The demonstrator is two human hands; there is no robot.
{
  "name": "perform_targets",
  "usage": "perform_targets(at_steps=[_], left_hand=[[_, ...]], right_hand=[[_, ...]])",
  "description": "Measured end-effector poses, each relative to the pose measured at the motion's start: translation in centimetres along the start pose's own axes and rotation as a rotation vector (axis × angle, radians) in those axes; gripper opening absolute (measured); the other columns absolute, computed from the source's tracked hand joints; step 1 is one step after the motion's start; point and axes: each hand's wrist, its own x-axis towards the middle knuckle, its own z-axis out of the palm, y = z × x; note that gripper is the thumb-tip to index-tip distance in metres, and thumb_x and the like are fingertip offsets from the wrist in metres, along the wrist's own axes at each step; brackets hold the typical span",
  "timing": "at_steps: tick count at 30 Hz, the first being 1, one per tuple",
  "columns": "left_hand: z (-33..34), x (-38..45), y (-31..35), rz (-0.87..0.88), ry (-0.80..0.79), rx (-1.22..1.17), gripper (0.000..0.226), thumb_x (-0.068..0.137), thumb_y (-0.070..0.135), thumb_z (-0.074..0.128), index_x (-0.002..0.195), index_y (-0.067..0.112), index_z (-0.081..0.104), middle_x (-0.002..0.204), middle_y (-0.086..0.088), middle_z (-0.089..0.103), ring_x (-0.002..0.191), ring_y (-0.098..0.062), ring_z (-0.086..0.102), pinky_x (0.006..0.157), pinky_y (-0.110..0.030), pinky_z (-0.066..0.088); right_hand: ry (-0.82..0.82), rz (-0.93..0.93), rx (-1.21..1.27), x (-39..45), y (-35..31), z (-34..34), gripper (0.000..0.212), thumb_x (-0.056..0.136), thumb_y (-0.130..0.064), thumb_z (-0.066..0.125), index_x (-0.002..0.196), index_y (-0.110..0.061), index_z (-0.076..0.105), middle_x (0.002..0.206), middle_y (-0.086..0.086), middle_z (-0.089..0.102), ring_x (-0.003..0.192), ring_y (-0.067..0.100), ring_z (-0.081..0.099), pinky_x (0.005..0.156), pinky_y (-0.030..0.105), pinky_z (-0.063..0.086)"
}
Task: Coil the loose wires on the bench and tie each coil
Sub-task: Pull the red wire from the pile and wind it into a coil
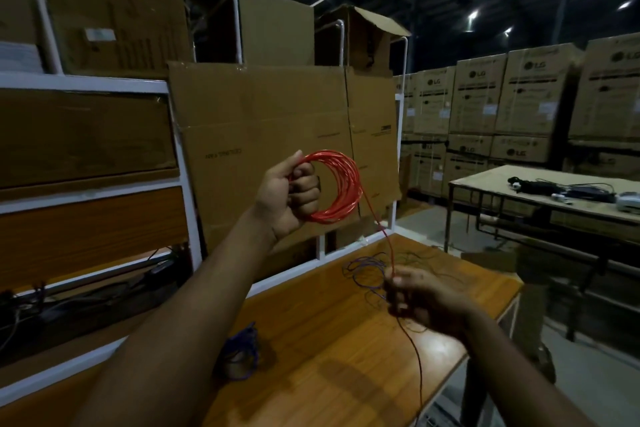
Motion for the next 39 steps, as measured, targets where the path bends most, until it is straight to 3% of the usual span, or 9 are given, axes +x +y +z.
perform_targets(at_steps=[3, 7, 11, 16, 19, 24, 29, 35, 39], left_hand=[[-0.2, 0.4, -0.3, 0.010, 0.046, 0.015, 0.043, 0.101, 0.041, 0.039, 0.062, 0.022, 0.040, 0.046, 0.009, 0.027, 0.033, -0.005, 0.024, 0.037, -0.020, 0.012], [-0.1, 0.9, -1.4, 0.011, 0.120, 0.082, 0.047, 0.103, 0.042, 0.037, 0.061, 0.022, 0.041, 0.047, 0.009, 0.027, 0.034, -0.006, 0.022, 0.038, -0.021, 0.012], [-0.2, 0.9, -2.2, 0.008, 0.168, 0.165, 0.047, 0.104, 0.044, 0.036, 0.062, 0.021, 0.039, 0.049, 0.008, 0.027, 0.037, -0.006, 0.021, 0.039, -0.021, 0.014], [0.1, 0.4, -3.0, -0.036, 0.128, 0.306, 0.041, 0.101, 0.044, 0.041, 0.070, 0.017, 0.045, 0.054, 0.002, 0.036, 0.044, -0.012, 0.030, 0.042, -0.021, 0.025], [1.7, -0.2, -3.6, 0.042, 0.175, 0.575, 0.039, 0.105, 0.032, 0.037, 0.081, 0.011, 0.058, 0.067, -0.005, 0.057, 0.059, -0.019, 0.053, 0.054, -0.024, 0.045], [2.4, -0.6, -3.2, -0.064, 0.054, 0.382, 0.040, 0.103, 0.041, 0.037, 0.074, 0.018, 0.052, 0.058, 0.004, 0.026, 0.045, -0.009, 0.018, 0.042, -0.023, 0.016], [2.2, -1.4, -1.8, -0.187, -0.065, 0.338, 0.040, 0.096, 0.047, 0.045, 0.067, 0.020, 0.041, 0.059, 0.004, 0.011, 0.045, -0.012, 0.006, 0.041, -0.023, 0.011], [0.8, -1.6, 0.7, 0.035, -0.070, 0.065, 0.046, 0.098, 0.042, 0.041, 0.055, 0.024, 0.043, 0.043, 0.010, 0.024, 0.038, -0.008, 0.012, 0.035, -0.018, 0.014], [0.1, -1.2, 1.5, 0.088, -0.022, -0.007, 0.047, 0.099, 0.041, 0.040, 0.056, 0.023, 0.044, 0.040, 0.009, 0.031, 0.029, -0.004, 0.025, 0.034, -0.017, 0.015]], right_hand=[[0.228, -0.027, -0.039, 0.1, 2.6, 1.3, 0.021, 0.092, -0.003, 0.060, 0.112, 0.001, 0.062, 0.091, 0.014, 0.059, 0.079, 0.022, 0.060, 0.077, 0.037, 0.054], [0.502, -0.097, -0.566, 0.6, 0.7, 6.4, 0.009, 0.096, -0.009, 0.061, 0.103, -0.010, 0.066, 0.086, 0.011, 0.070, 0.062, 0.009, 0.065, 0.060, 0.027, 0.055], [0.295, -0.175, -1.239, -1.4, -4.4, 12.3, 0.016, 0.099, -0.020, 0.056, 0.111, -0.021, 0.066, 0.099, -0.008, 0.069, 0.075, -0.007, 0.060, 0.064, 0.012, 0.047], [0.205, -0.574, -1.541, -2.9, -11.2, 15.8, 0.035, 0.097, -0.010, 0.056, 0.128, -0.024, 0.063, 0.132, -0.004, 0.052, 0.112, 0.003, 0.049, 0.095, 0.010, 0.037], [0.278, -0.779, -1.657, -1.2, -14.0, 15.0, 0.027, 0.089, -0.017, 0.068, 0.116, -0.019, 0.069, 0.119, 0.003, 0.062, 0.105, 0.011, 0.061, 0.092, 0.018, 0.046], [0.456, -0.966, -1.585, 0.9, -17.0, 12.5, 0.010, 0.087, -0.023, 0.069, 0.090, -0.013, 0.067, 0.085, -0.001, 0.069, 0.074, 0.007, 0.066, 0.069, 0.019, 0.057], [0.483, -0.520, -1.650, 2.0, -18.2, 9.4, 0.057, 0.081, -0.068, 0.053, 0.064, -0.013, 0.058, 0.056, -0.005, 0.052, 0.045, 0.010, 0.043, 0.044, 0.021, 0.035], [0.167, -0.150, -0.481, 0.0, -13.8, 2.5, 0.043, 0.093, -0.054, 0.050, 0.077, -0.014, 0.051, 0.067, -0.004, 0.043, 0.056, 0.009, 0.036, 0.057, 0.024, 0.032], [0.157, -0.037, -0.252, -1.3, -7.2, -0.4, 0.027, 0.095, -0.024, 0.053, 0.108, -0.004, 0.065, 0.085, 0.004, 0.061, 0.073, 0.016, 0.055, 0.070, 0.030, 0.044]])
